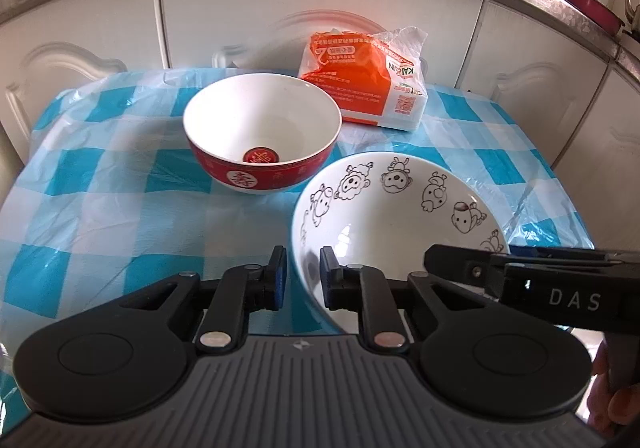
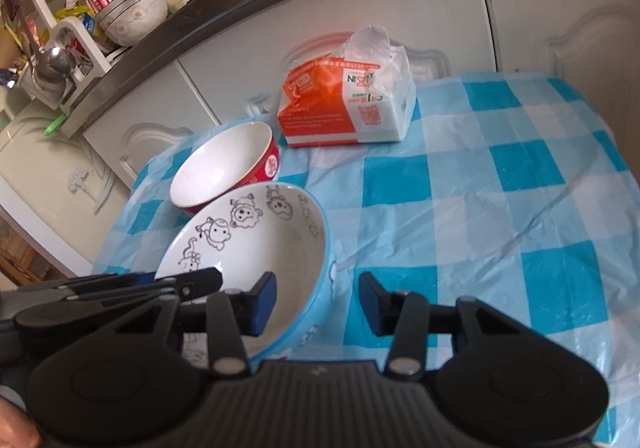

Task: Organize plates and bowls
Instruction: 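Lift the blue cartoon bowl with the left gripper and carry it toward the plates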

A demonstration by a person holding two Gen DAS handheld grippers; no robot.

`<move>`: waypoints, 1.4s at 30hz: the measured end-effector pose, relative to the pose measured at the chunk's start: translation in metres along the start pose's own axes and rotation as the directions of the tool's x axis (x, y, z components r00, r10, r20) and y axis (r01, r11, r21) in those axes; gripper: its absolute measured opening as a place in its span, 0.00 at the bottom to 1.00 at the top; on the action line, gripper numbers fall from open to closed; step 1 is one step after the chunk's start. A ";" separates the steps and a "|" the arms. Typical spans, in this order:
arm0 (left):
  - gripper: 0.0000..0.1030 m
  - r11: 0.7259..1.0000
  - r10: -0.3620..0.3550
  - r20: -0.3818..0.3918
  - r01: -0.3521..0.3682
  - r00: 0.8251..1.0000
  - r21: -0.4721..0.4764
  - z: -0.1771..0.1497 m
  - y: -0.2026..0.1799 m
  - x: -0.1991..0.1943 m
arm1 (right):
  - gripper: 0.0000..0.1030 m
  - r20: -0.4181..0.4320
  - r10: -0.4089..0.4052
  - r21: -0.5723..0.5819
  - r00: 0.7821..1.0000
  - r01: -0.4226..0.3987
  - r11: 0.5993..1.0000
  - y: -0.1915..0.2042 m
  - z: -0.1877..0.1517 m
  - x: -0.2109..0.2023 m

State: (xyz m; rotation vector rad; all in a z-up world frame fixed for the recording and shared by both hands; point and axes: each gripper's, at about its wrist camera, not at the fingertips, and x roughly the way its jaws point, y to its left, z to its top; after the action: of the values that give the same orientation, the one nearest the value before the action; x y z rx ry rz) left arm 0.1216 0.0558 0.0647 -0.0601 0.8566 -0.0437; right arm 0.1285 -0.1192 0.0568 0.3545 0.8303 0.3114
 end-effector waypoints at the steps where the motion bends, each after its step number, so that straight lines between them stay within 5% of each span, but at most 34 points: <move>1: 0.16 1.000 -0.005 -0.004 0.005 1.000 -0.004 0.000 -0.001 0.001 | 0.44 -0.006 0.011 0.015 1.000 -0.011 1.000 -0.002 0.000 0.001; 7: 0.12 0.999 -0.027 -0.001 0.027 1.000 -0.037 0.002 0.003 0.003 | 0.42 -0.031 0.095 0.087 0.995 -0.092 0.992 -0.007 0.000 0.006; 22: 0.08 0.995 -0.055 0.045 0.059 0.997 -0.082 -0.001 0.002 -0.022 | 0.39 0.009 0.098 0.130 0.995 -0.098 0.987 -0.005 -0.003 -0.015; 42: 0.10 0.982 -0.022 0.187 0.056 0.982 -0.181 -0.033 0.036 -0.129 | 0.36 0.070 0.227 0.065 0.971 -0.231 0.971 0.056 -0.016 -0.081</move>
State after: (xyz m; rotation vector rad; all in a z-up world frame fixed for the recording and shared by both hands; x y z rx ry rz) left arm 0.0132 0.0985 0.1376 -0.2523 0.6724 0.0049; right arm 0.0574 -0.0985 0.1235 0.5282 0.7418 0.4837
